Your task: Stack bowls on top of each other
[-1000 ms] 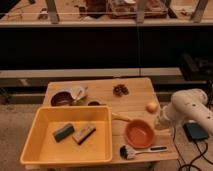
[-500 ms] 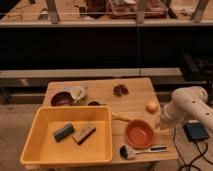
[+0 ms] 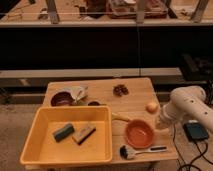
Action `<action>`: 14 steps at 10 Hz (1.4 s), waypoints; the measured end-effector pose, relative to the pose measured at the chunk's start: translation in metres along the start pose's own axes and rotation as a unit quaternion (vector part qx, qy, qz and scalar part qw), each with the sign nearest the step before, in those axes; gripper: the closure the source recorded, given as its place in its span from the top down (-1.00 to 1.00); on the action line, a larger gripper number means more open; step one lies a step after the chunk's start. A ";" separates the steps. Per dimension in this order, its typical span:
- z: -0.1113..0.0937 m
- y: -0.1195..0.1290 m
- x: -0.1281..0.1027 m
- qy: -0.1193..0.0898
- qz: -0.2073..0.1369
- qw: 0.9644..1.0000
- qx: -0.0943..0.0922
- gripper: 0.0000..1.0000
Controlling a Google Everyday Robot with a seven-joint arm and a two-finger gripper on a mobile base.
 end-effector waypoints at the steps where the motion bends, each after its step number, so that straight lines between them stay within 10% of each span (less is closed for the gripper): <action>1: -0.001 -0.002 -0.002 0.000 -0.003 1.000 0.002 -0.14; 5: -0.005 -0.009 -0.005 0.003 -0.012 1.000 0.008 0.58; 14: -0.002 -0.017 -0.007 -0.006 -0.028 0.999 0.022 0.60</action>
